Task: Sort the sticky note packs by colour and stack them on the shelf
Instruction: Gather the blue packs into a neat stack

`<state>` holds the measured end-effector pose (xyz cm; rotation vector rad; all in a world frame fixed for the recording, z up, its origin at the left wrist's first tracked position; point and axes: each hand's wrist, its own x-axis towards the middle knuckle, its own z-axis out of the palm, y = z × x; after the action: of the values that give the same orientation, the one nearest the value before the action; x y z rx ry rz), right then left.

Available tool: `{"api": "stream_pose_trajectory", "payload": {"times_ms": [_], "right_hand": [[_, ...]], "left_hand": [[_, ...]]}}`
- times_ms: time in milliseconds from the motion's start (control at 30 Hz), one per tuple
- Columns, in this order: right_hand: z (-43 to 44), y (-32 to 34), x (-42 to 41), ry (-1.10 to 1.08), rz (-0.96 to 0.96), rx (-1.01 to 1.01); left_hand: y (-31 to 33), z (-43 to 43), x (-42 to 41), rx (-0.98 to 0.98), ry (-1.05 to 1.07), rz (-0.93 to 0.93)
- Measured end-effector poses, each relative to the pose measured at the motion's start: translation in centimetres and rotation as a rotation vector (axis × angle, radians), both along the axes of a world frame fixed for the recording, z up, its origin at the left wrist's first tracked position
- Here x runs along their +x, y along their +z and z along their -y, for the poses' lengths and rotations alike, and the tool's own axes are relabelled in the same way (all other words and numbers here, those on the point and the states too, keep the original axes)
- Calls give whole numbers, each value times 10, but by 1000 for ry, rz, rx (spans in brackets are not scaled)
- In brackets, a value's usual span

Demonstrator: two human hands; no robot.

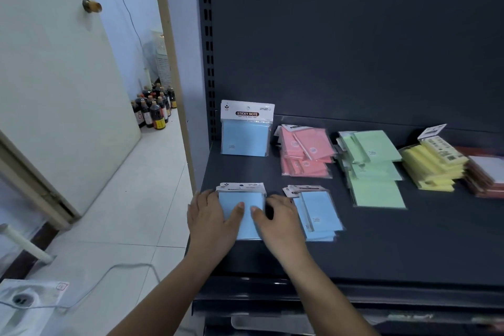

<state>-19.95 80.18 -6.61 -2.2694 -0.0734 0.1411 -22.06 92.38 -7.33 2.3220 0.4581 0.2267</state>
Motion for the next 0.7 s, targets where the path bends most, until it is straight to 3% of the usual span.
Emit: {"api": "stream_pose_trajectory", "payload": {"times_ms": [133,233,433,700], "right_hand": [[-4,-1,-5,-98,-17,401],[-9,-2,5,-99,93,506],[-22,-5,28,-109,164,519],[-37,-4,52,-136,206,445]], "left_hand": [[8,13,-6,-349,-84,177],[7,12,1,-416,-150,233],[0,2,27,-363,-260,254],[-4,-3,64,-259,-209,319]]}}
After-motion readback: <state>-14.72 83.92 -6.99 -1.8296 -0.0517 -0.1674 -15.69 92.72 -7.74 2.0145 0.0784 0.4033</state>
